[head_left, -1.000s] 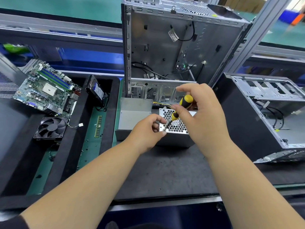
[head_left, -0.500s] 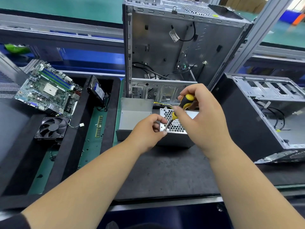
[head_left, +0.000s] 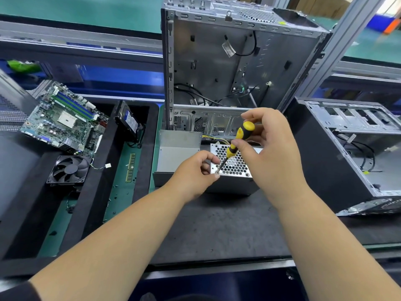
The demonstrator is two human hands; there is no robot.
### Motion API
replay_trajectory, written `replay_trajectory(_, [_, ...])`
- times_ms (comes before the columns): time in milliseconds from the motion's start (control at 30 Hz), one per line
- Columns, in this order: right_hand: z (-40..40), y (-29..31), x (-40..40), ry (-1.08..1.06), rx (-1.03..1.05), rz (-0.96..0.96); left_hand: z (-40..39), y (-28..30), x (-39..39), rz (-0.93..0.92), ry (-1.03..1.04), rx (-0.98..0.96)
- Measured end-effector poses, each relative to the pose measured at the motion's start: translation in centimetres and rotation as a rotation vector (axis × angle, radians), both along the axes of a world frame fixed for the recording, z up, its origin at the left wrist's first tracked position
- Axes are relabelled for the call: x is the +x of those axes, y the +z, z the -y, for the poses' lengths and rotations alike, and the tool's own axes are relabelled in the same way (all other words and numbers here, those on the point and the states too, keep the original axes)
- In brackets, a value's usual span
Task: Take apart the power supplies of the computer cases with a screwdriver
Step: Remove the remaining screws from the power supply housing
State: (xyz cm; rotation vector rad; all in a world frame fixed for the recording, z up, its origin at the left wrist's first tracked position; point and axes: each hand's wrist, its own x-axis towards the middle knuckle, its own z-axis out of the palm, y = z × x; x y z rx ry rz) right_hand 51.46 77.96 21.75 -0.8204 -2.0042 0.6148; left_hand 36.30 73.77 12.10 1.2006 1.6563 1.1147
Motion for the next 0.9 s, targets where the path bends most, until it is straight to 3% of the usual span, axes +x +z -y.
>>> replay_trajectory(200, [-0.23,0.21,0.0,0.1,0.034,0.101,-0.06,-0.01,-0.11,-0.016,-0.012,0.008])
replay_trajectory(400, [-0.01,0.37,-0.61,-0.035,0.182,0.124,-0.02,-0.28,0.02,-0.037,-0.019,0.024])
replay_trajectory(667, [0.1,0.17,-0.31,-0.012,0.084,0.064,0.0,-0.64,0.28,-0.13,-0.017,0.036])
replay_trajectory(900, [0.3,0.38,-0.03,0.0,0.085,0.186,-0.04,-0.19,0.21,-0.074,-0.015,0.003])
